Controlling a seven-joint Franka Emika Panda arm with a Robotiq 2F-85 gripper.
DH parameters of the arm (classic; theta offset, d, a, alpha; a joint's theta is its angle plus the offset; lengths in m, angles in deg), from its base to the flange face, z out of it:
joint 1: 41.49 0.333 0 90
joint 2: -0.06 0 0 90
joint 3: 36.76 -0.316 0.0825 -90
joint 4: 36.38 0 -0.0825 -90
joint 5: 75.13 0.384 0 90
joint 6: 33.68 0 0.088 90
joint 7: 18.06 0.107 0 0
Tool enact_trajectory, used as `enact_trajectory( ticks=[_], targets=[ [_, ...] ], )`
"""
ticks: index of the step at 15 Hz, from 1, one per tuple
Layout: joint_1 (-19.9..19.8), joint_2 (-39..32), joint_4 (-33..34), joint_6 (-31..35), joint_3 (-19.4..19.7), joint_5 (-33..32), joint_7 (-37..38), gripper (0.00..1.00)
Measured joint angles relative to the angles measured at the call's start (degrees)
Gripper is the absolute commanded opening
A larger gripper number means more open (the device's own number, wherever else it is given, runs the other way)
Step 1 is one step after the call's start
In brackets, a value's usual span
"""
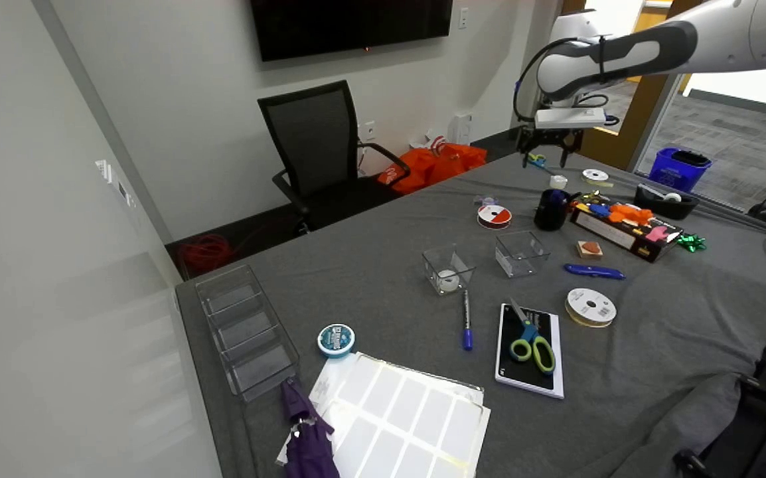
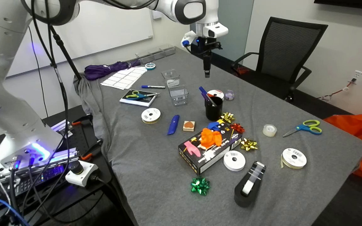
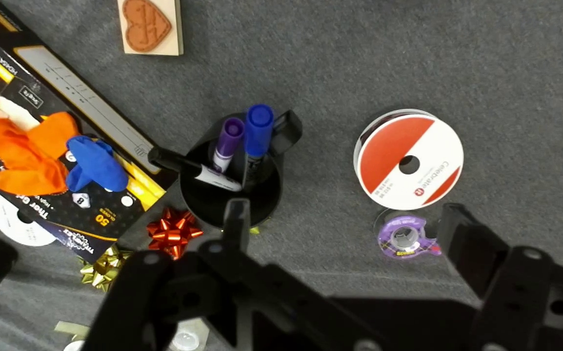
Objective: Move the black cup to the left closer to white circular object
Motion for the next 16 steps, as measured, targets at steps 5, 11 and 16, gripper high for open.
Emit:
enact_trajectory(
  ticks=[5,11,16],
  targets=[
    [-1.77,-2.97,3.2,-0.23,-0.09,1.79,-1.79,1.0],
    [-2.62,-8.4,9.28,-0.97,-0.03,1.86,-1.77,1.0],
    [-3.33,-13.66,13.62,-1.01,0.16,1.78,-1.76,1.0]
  ],
)
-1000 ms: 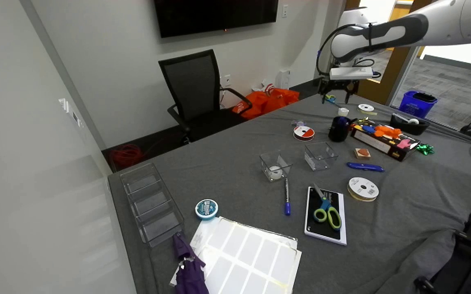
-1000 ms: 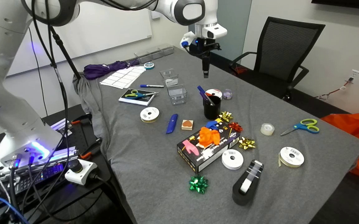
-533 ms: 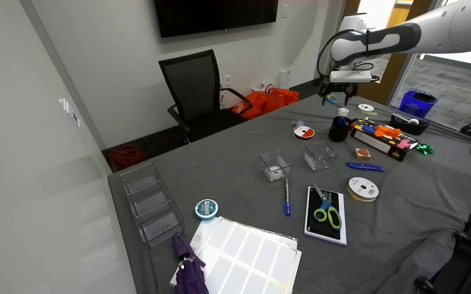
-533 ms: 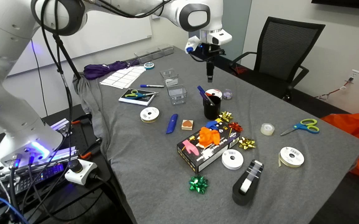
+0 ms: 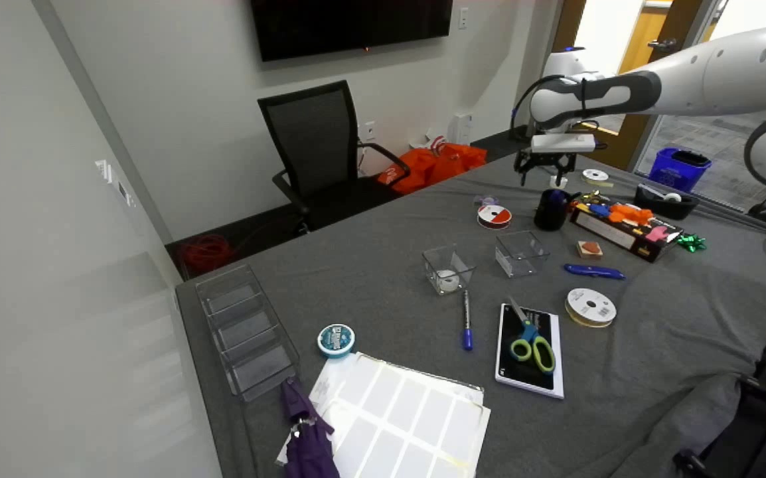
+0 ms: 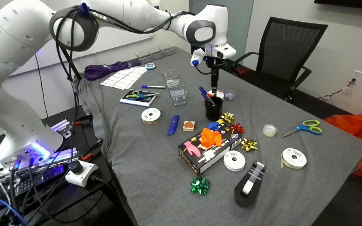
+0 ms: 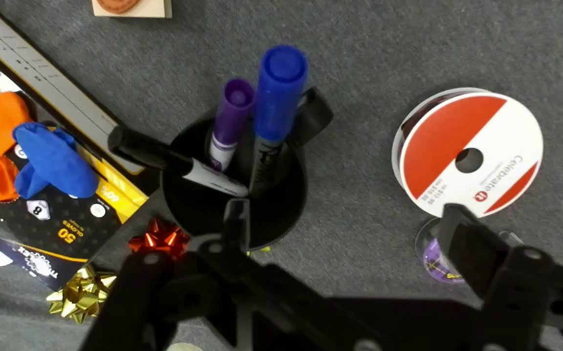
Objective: Move the black cup to the left closer to white circular object
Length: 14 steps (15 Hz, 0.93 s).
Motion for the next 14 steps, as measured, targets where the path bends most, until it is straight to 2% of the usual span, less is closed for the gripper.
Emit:
enact_trajectory(
  ticks=[8,9,10,14],
  targets=[
    [-0.48,-5.67,5.06,0.01,0.95,-0.36,0.11,1.0],
    [-0.49,-6.13,5.42,0.01,1.1,-0.39,0.11,0.83],
    [-0.49,-6.54,5.85,0.01,1.26,-0.4,0.12,0.72],
    [-0.5,-8.13,7.48,0.01,1.95,-0.46,0.14,0.43]
  ],
)
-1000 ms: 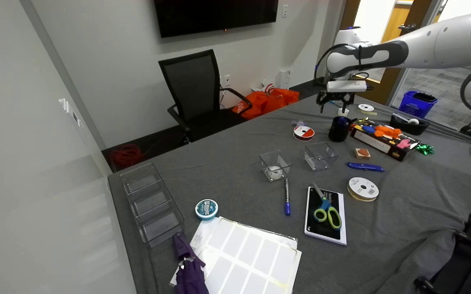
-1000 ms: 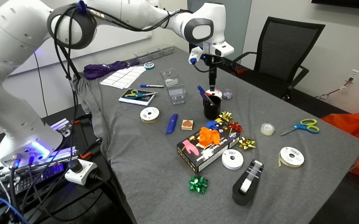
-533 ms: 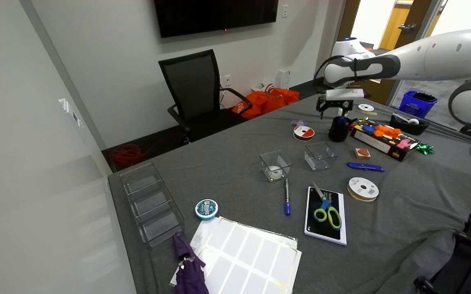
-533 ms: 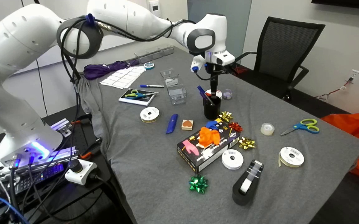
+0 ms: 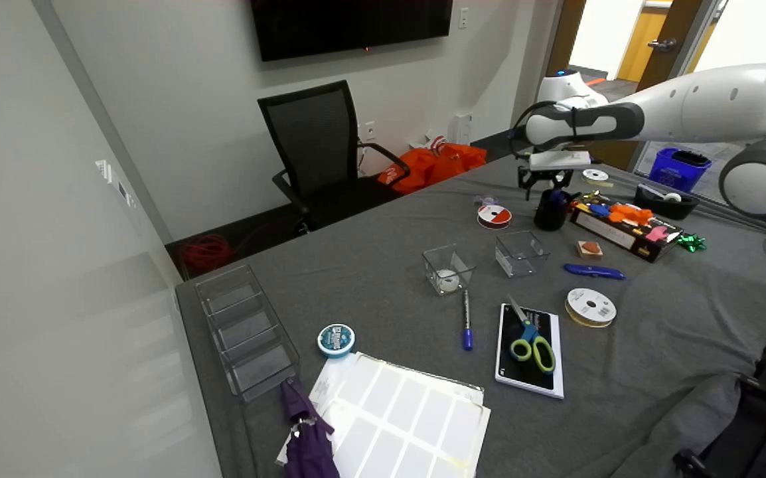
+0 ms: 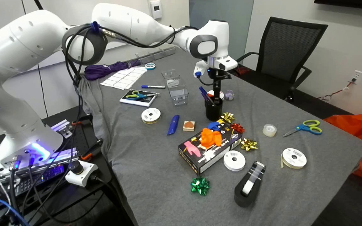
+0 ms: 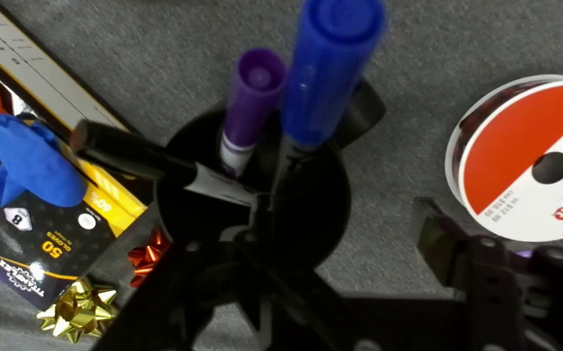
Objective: Move the black cup to the left closer to white circular object
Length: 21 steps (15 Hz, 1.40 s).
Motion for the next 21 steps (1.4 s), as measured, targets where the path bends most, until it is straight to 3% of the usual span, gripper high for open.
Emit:
enact_trajectory(
  ticks=[6,7,21],
  targets=[
    [0.0,-1.01,1.23,-0.01,0.68,-0.01,0.12,0.03],
    [0.0,-1.09,1.37,-0.02,0.76,-0.01,0.13,0.0],
    [0.03,-1.45,2.34,-0.2,0.85,0.07,-0.16,0.02]
  ],
)
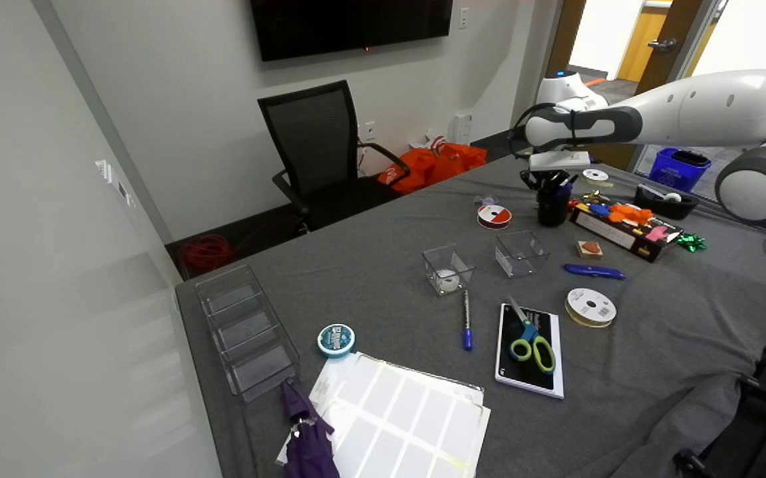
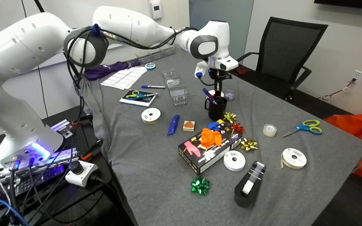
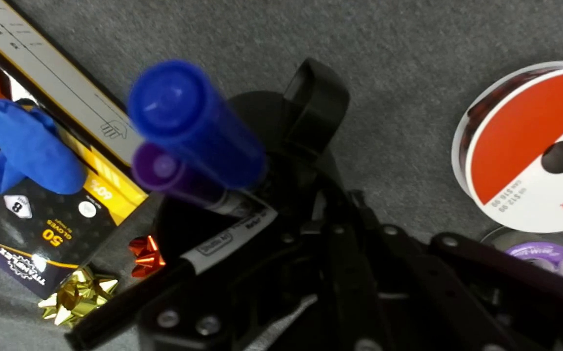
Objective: Move the black cup to the left closer to white circular object
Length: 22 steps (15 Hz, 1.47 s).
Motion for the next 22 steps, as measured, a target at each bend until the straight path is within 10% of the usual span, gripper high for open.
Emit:
enact_trajectory(
  ticks=[9,22],
  targets=[
    [0.06,4.4,-3.85,1.13,-1.75,0.35,-8.85,0.02],
    [-2.84,20.85,-33.48,13.2,-4.29,3.9,-31.37,0.02]
  ],
)
